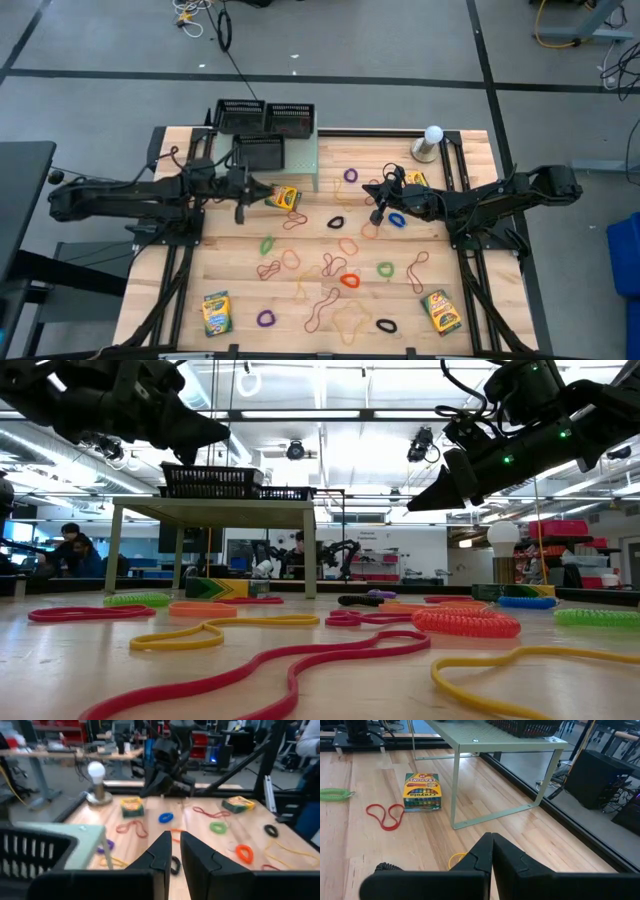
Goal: Pick & Place Office Desk Supplies
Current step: Put the blue spring rubberband into the top left black bin
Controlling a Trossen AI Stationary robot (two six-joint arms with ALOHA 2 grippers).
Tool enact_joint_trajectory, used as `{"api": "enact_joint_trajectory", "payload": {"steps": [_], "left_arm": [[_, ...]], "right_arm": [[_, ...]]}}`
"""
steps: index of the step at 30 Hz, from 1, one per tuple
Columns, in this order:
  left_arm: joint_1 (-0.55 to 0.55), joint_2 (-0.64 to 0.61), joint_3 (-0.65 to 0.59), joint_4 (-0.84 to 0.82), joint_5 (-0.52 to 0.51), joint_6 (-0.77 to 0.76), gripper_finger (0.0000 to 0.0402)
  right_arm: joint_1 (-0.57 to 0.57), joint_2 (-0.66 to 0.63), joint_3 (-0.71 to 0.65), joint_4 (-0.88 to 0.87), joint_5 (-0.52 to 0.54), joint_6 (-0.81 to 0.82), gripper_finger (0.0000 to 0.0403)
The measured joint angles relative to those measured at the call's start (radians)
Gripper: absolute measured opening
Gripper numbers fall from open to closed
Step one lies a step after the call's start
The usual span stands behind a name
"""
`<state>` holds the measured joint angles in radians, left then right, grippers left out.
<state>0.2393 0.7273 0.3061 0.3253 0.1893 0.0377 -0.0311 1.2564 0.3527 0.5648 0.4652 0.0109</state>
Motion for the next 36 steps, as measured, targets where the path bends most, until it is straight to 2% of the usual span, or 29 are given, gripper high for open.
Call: {"api": "enact_joint_trajectory", "payload": {"steps": [14, 24, 28, 33, 36], "left_arm": [[-0.011, 0.040, 0.002, 0.075, -0.013, 0.000, 0.0033], [-0.010, 0.026, 0.105, 0.055, -0.165, 0.054, 0.0019], [-0.017, 0.026, 0.139, 0.014, -0.170, 0.039, 0.0024], [-0.112, 0.029, 0.134, -0.010, -0.151, 0.060, 0.0009], [-0.206, 0.056, 0.134, -0.008, -0.211, 0.068, 0.0006]], "right_arm": [[0.000, 0.000, 0.000, 0.000, 0.000, 0.000, 0.0016], [0.000, 0.000, 0.000, 0.000, 0.000, 0.000, 0.0016], [0.000, 0.000, 0.000, 0.000, 0.000, 0.000, 0.0016], [0.000, 0.000, 0.000, 0.001, 0.000, 0.000, 0.0016], [0.000, 0.000, 0.000, 0.001, 0.000, 0.000, 0.0016]]}}
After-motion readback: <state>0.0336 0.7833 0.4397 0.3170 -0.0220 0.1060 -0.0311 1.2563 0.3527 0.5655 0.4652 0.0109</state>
